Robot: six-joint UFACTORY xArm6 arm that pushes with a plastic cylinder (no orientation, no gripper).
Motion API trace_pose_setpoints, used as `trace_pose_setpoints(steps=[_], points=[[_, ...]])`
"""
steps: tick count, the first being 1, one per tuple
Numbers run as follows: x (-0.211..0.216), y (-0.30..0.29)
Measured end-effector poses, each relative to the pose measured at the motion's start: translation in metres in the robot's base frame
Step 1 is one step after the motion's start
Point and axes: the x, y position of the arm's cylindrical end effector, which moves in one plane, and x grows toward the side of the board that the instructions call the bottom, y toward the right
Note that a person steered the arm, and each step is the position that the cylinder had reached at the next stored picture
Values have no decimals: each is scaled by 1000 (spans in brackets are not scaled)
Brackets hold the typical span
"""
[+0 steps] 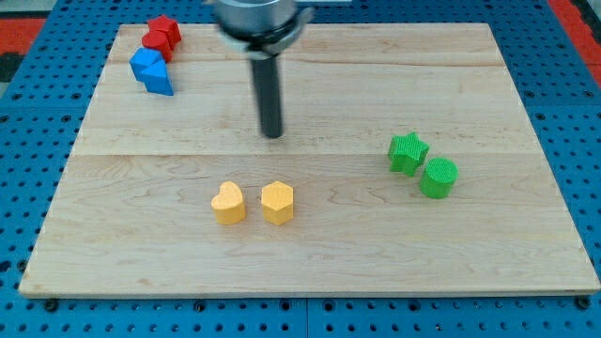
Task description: Drag the green star into the yellow hexagon
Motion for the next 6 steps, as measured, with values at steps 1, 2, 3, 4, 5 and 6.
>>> trace_pose_setpoints(steps=[1, 2, 3, 4, 5, 6], points=[[-20, 121], [52, 144], [122, 130], [143, 134], [147, 77], [155, 14]])
